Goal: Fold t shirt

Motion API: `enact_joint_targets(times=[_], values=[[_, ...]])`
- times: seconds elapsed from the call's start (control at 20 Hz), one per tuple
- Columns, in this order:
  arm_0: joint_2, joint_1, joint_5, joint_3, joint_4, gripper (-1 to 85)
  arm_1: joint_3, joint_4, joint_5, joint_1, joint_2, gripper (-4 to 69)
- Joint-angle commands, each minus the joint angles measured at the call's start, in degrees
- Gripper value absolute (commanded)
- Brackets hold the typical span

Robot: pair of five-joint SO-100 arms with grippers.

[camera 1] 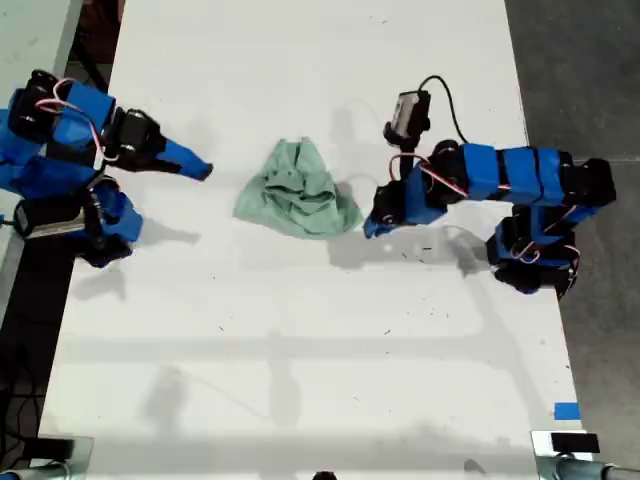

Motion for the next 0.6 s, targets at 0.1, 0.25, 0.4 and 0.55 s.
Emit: enact_joint_targets(times=[0.1,0.25,0.4,0.55], values=[[36.04,7.73,-9.58,40.69,-9.14,1.0,17.67,-2.55,6.06,-7.38,21.53,-0.5],[50.19,7.65,-11.43,58.36,-11.60,8.8,36.56,-7.29,6.59,-5.98,41.92,-0.5],[49.57,7.73,-9.05,65.48,-16.96,10.6,55.02,-11.07,3.16,-1.85,61.79,0.0],[49.83,5.54,-7.65,69.70,-15.56,12.8,75.59,-10.37,-1.14,-0.88,89.56,1.9]])
